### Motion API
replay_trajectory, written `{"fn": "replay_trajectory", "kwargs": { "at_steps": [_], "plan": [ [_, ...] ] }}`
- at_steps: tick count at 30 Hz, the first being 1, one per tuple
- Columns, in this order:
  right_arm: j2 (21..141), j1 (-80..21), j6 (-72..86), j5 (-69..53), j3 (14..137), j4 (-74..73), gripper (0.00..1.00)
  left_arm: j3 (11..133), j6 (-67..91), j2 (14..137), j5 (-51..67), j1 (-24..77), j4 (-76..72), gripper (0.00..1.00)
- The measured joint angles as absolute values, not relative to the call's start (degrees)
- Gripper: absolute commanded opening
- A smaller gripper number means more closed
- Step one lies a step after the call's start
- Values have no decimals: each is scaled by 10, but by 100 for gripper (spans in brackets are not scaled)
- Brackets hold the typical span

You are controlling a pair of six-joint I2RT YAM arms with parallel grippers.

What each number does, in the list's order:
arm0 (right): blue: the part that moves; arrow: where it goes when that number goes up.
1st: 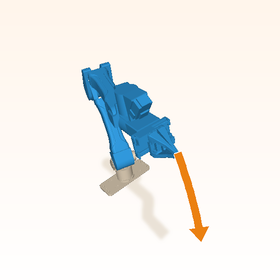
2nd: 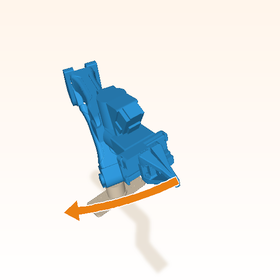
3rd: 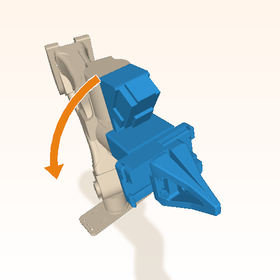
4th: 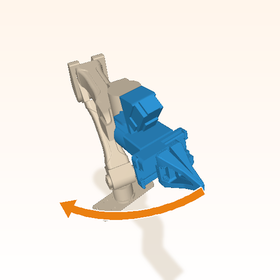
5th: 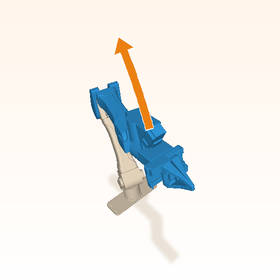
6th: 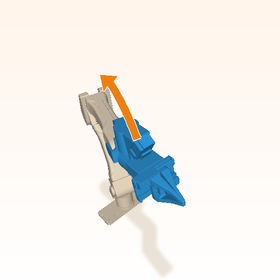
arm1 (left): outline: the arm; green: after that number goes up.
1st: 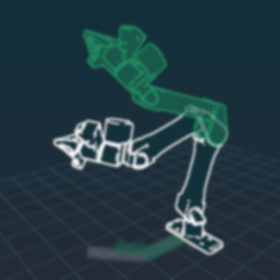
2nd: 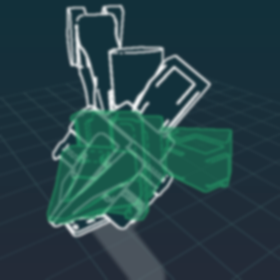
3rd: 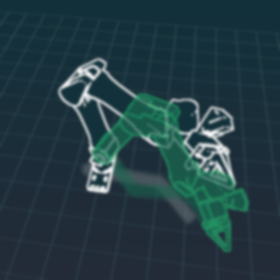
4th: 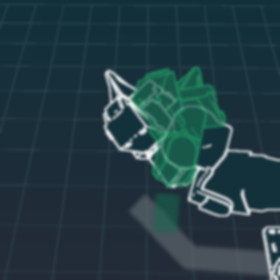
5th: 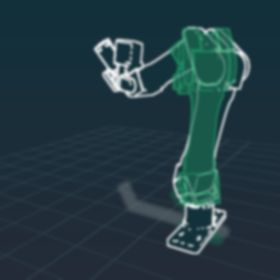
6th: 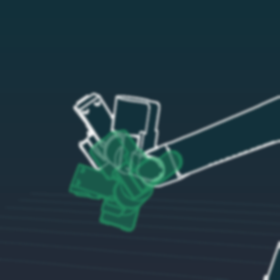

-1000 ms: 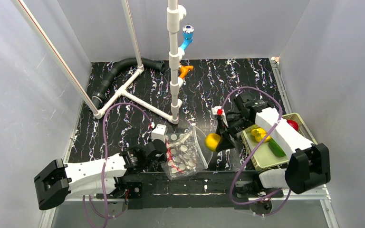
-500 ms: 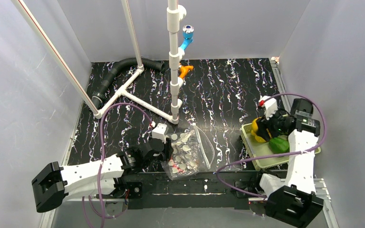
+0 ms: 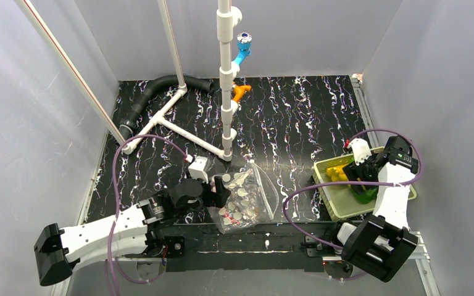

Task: Open the zip-top bag and remove the fake food
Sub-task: Place the fake fruit in the bin, then pick up the fake vegetable from the zipper food storage bag.

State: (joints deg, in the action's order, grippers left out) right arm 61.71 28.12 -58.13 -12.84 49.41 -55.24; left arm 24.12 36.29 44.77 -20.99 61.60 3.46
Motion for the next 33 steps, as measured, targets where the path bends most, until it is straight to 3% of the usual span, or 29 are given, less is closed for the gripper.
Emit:
{"fn": "replay_trajectory", "kwargs": {
  "at_steps": [2,11,22,27,31,33],
  "plan": [
    [618,281,-587,-121,488,-555,98,241,369,423,-209,616,41,81],
    [585,282,-596,-143,513,-581,98,238,395,346,-200,616,65,98],
    [561,282,-608,-324,587,-642,98,219,416,300,-195,616,85,98],
    [569,267,-672,-478,586,-699,98,209,429,290,-195,616,93,98],
    [575,121,-658,-572,547,-689,98,196,444,285,-199,616,95,98],
    [565,2,-576,-558,491,-604,90,190,453,278,-202,616,97,89]
  ]
}}
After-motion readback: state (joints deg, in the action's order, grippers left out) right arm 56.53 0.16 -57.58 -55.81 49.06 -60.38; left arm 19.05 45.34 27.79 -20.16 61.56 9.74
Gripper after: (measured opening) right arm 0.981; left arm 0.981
